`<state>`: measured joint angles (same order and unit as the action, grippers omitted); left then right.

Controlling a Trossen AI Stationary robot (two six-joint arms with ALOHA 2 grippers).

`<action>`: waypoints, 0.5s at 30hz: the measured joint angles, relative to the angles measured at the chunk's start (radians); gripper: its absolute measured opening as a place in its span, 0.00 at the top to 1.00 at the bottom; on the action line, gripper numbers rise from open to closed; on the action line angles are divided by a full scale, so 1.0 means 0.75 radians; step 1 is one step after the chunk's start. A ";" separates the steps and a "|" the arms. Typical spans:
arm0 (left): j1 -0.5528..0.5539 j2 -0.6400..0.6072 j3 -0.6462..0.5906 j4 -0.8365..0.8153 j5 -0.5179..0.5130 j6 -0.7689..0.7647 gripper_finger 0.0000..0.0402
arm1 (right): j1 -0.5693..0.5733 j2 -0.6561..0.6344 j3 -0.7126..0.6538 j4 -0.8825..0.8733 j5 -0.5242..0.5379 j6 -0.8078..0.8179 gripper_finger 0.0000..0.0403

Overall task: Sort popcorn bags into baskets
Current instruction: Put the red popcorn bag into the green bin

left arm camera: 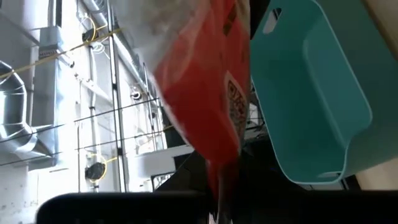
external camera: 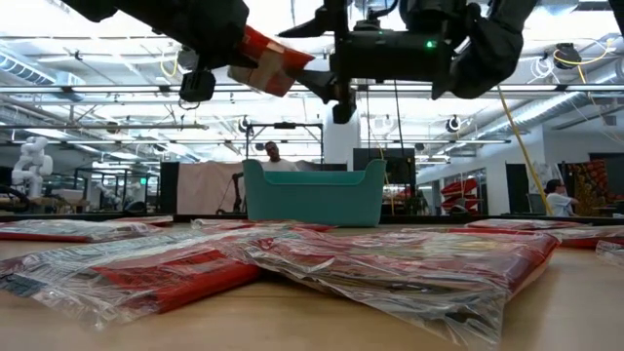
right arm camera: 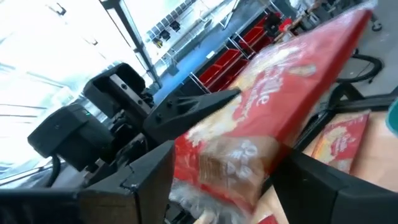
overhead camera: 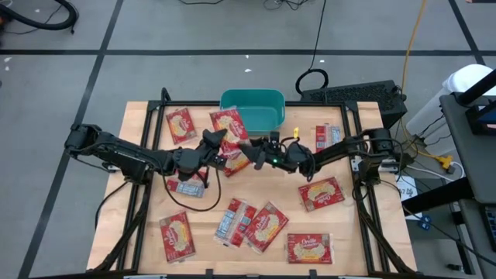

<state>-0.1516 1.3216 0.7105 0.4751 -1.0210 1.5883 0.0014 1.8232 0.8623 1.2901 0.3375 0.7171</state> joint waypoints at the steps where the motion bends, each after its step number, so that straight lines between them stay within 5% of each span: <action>1: 0.000 0.000 0.000 0.000 0.000 0.000 0.93 | -0.004 0.002 0.000 0.002 0.000 -0.007 0.43; 8: 0.000 0.000 0.000 0.000 -0.001 0.031 0.91 | -0.038 0.004 0.000 -0.003 -0.003 -0.013 0.72; 15: 0.002 0.000 0.000 -0.003 -0.001 -0.018 0.73 | -0.070 0.004 0.000 0.000 -0.012 -0.099 0.98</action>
<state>-0.1505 1.3216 0.7105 0.4729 -1.0218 1.5749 -0.0514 1.8259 0.8623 1.2903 0.3283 0.6431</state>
